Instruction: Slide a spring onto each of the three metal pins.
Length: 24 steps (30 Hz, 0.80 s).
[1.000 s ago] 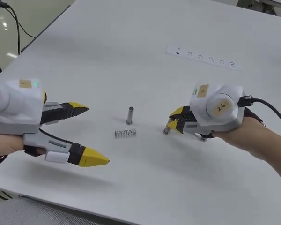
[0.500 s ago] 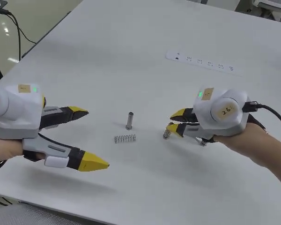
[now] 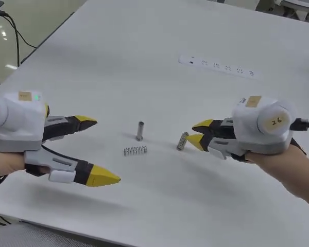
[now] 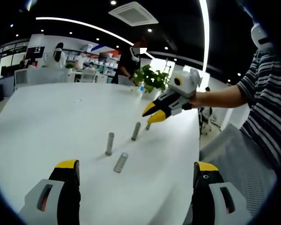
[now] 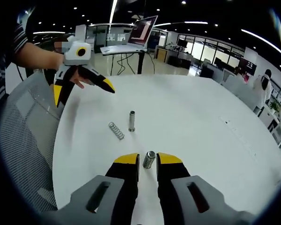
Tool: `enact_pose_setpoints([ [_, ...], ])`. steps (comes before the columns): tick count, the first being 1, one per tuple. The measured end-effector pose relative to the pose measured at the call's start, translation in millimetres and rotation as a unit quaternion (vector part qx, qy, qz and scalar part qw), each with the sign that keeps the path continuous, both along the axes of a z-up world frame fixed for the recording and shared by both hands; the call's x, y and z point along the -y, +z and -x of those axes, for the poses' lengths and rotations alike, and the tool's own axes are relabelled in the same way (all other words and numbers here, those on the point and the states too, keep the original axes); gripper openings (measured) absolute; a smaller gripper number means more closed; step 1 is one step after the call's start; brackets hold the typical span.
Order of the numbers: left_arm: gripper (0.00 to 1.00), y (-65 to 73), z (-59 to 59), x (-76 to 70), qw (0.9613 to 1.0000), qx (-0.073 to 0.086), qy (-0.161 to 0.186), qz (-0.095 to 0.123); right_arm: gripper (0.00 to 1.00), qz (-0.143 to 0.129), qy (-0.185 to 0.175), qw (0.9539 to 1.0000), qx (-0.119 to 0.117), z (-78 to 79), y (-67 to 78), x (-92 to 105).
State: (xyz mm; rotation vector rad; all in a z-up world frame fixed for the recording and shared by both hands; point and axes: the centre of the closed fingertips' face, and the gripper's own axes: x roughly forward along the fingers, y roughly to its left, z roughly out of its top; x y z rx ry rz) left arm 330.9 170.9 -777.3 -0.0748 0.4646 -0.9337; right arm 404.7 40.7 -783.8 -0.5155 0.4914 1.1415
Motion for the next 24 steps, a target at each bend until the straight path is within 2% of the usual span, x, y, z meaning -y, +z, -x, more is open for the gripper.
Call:
enact_pose_setpoints([
  [4, 0.98, -0.2, 0.3, 2.1, 1.0, 0.0, -0.002, 0.0, 0.12, -0.003, 0.002, 1.0, -0.005, 7.8, -0.8, 1.3],
  [8, 0.98, 0.4, 1.0, 2.9, 1.0, 0.0, -0.003, 0.001, 0.12, -0.018, -0.002, 0.9995, -0.026, 16.6, -4.7, 0.6],
  [14, 0.98, 0.6, 2.5, 1.3, 1.0, 0.0, -0.001, 0.0, 0.13, -0.015, -0.002, 0.9993, -0.034, 22.9, -11.7, 1.5],
  [20, 0.98, 0.9, 3.1, -0.1, 1.0, 0.001, -0.001, 0.0, 0.13, -0.017, 0.005, 0.9992, -0.035, 25.7, -10.7, -4.8],
  [24, 0.98, 1.1, 3.1, -0.4, 1.0, 0.001, -0.001, 0.001, 0.13, -0.008, 0.023, 0.9992, -0.033, 27.7, -12.2, -13.3],
])
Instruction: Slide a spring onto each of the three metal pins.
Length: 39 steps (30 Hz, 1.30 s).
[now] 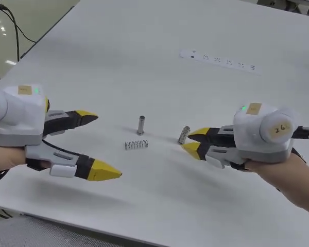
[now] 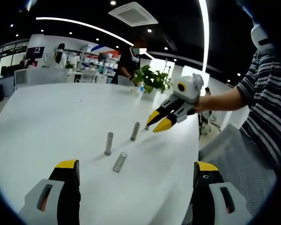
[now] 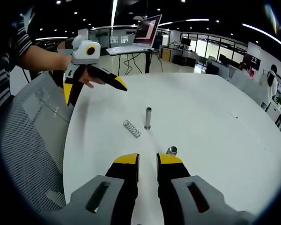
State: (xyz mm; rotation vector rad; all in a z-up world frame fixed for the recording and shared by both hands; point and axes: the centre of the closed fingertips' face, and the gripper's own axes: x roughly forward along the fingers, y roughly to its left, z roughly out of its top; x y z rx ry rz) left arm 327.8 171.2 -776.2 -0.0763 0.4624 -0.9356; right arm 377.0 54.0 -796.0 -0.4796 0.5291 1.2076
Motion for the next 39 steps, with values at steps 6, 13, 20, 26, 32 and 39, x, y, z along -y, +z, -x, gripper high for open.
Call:
enact_pose_setpoints([
  [6, 0.98, -1.6, 0.8, -1.5, 1.0, -0.002, 0.0, -0.002, 0.13, 0.013, 0.031, 0.9994, 0.01, 1.1, 1.6, -15.1],
  [13, 0.98, -2.5, 0.9, -3.4, 1.0, -0.003, 0.001, -0.001, 0.13, 0.02, 0.083, 0.9962, 0.016, 8.9, 3.2, -44.0],
  [20, 0.98, -3.1, 0.8, -4.5, 1.0, -0.004, 0.001, -0.001, 0.13, 0.054, 0.13, 0.9894, 0.037, 13.3, -4.3, -65.6],
  [26, 0.98, -3.3, 0.9, -2.8, 1.0, -0.003, -0.001, -0.001, 0.13, 0.064, 0.145, 0.9865, 0.04, 9.5, -9.6, -80.1],
  [32, 0.98, -5.0, 2.6, -1.8, 1.0, -0.003, -0.005, -0.003, 0.13, 0.086, 0.159, 0.9831, 0.03, 10.2, -28.4, -88.6],
  [39, 0.98, -8.4, 4.1, -2.9, 0.9999, -0.004, -0.006, -0.009, 0.13, 0.097, 0.155, 0.9828, 0.025, 6.3, -38.4, -93.0],
])
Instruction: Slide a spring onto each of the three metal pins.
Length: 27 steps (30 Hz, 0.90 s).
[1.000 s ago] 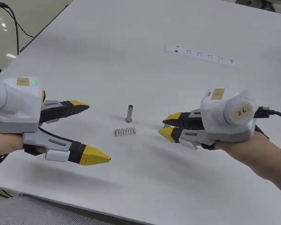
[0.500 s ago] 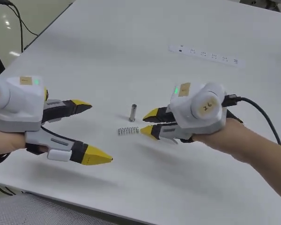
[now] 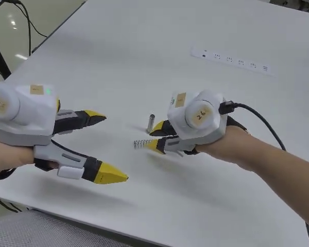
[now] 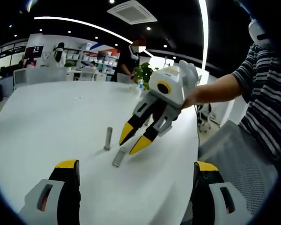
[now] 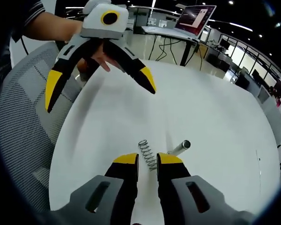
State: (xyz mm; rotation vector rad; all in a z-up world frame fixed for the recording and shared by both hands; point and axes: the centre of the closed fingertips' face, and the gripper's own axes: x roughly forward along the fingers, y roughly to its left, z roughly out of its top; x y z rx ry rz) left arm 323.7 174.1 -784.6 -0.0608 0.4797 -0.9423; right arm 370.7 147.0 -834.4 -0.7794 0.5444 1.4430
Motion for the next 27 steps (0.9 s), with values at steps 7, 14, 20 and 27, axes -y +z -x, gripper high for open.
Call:
enact_pose_setpoints([
  [7, 0.97, -0.7, -0.5, -0.8, 1.0, 0.0, 0.002, 0.001, 0.12, 0.019, -0.028, 0.9993, -0.013, -7.1, -14.5, 3.3],
  [14, 0.97, -1.8, 0.5, -1.7, 1.0, -0.002, 0.004, 0.001, 0.11, 0.028, -0.021, 0.9993, -0.013, -6.0, -18.6, 3.3],
  [20, 0.97, -1.4, 0.7, -2.1, 1.0, -0.002, 0.006, 0.001, 0.11, 0.034, -0.019, 0.9991, -0.016, -5.8, -23.5, 5.3],
  [27, 0.97, -1.1, 2.4, -1.1, 1.0, -0.003, 0.004, 0.0, 0.08, 0.024, -0.022, 0.9992, -0.023, -2.5, -24.8, 5.6],
])
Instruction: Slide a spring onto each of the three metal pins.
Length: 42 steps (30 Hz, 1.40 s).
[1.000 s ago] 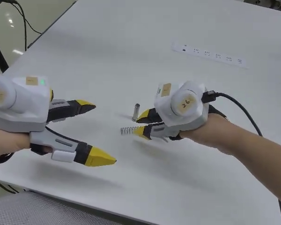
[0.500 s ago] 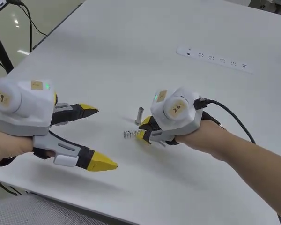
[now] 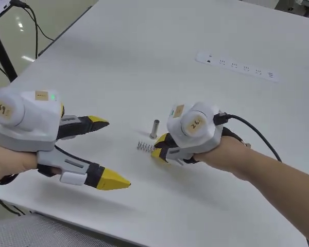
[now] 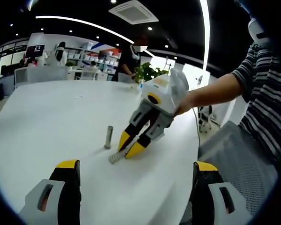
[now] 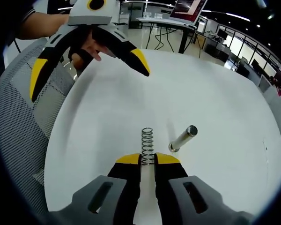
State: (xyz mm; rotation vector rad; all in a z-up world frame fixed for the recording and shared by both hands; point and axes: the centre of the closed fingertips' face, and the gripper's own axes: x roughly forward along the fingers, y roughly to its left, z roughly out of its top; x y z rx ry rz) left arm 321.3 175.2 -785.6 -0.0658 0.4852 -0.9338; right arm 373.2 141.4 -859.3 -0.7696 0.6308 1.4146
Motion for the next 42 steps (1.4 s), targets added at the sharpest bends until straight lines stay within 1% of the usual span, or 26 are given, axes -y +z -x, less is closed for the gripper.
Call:
enact_pose_setpoints([
  [3, 0.97, 0.4, 1.3, 1.5, 1.0, -0.001, -0.002, -0.002, 0.08, 0.001, 0.005, 0.9999, 0.012, 0.5, 2.0, 1.6],
  [6, 0.96, 3.6, 1.5, 3.9, 1.0, 0.001, -0.004, -0.001, 0.08, -0.01, 0.004, 0.9999, 0.005, 2.7, 10.3, 2.8],
  [9, 0.96, 7.2, 0.7, 6.8, 1.0, 0.005, -0.006, -0.001, 0.08, -0.016, 0.006, 0.9998, 0.01, 3.9, 19.5, 6.4],
  [14, 0.94, 9.8, 1.4, 12.8, 0.9999, 0.008, -0.014, -0.001, 0.08, -0.026, 0.007, 0.9995, 0.017, 8.2, 34.8, 17.9],
  [18, 0.93, 9.5, 2.7, 17.6, 0.9997, 0.007, -0.022, -0.001, 0.08, -0.031, 0.005, 0.9993, 0.02, 11.3, 45.6, 28.8],
  [20, 0.92, 9.5, 3.3, 20.4, 0.9996, 0.007, -0.026, 0.0, 0.08, -0.033, 0.0, 0.9992, 0.023, 10.5, 49.4, 32.9],
  [23, 0.92, 10.2, 4.0, 26.4, 0.9993, 0.008, -0.036, -0.001, 0.08, -0.044, -0.008, 0.9989, 0.018, 15.0, 56.8, 39.1],
  [25, 0.92, 11.2, 3.6, 28.3, 0.9992, 0.009, -0.038, -0.001, 0.08, -0.046, -0.01, 0.9987, 0.018, 19.3, 60.3, 43.6],
  [27, 0.92, 12.3, 3.2, 30.9, 0.9991, 0.01, -0.042, 0.0, 0.08, -0.047, -0.009, 0.9986, 0.024, 22.3, 62.0, 47.2],
  [28, 0.91, 13.0, 2.2, 32.0, 0.999, 0.014, -0.043, -0.001, 0.08, -0.045, -0.008, 0.9986, 0.027, 25.0, 62.2, 50.2],
  [29, 0.91, 13.3, 1.9, 33.1, 0.9989, 0.014, -0.046, -0.001, 0.08, -0.043, -0.006, 0.9987, 0.028, 27.0, 62.0, 52.4],
  [30, 0.9, 14.0, 1.3, 34.9, 0.9988, 0.013, -0.048, 0.0, 0.08, -0.04, -0.003, 0.9987, 0.03, 29.6, 61.7, 55.4],
  [32, 0.9, 15.1, 0.0, 38.2, 0.9985, 0.016, -0.052, -0.001, 0.08, -0.028, 0.006, 0.9988, 0.039, 34.0, 59.9, 61.4],
  [34, 0.88, 15.5, 0.3, 41.5, 0.9983, 0.017, -0.057, -0.002, 0.08, -0.023, 0.009, 0.9988, 0.043, 36.4, 59.4, 64.7],
  [36, 0.83, 16.6, 1.9, 45.6, 0.9975, 0.022, -0.066, -0.002, 0.08, -0.02, 0.011, 0.9986, 0.048, 38.5, 59.3, 68.5],
  [37, 0.8, 17.1, 3.8, 48.4, 0.997, 0.021, -0.075, 0.001, 0.08, -0.018, 0.012, 0.9985, 0.05, 39.9, 59.4, 70.3],
  [40, 0.77, 16.0, 5.2, 54.6, 0.9961, 0.019, -0.086, -0.001, 0.08, -0.023, 0.01, 0.9985, 0.049, 42.4, 60.5, 72.6],
  [42, 0.72, 15.7, 6.4, 58.8, 0.9952, 0.019, -0.096, -0.002, 0.08, -0.026, 0.008, 0.9985, 0.047, 44.9, 60.0, 73.3],
])
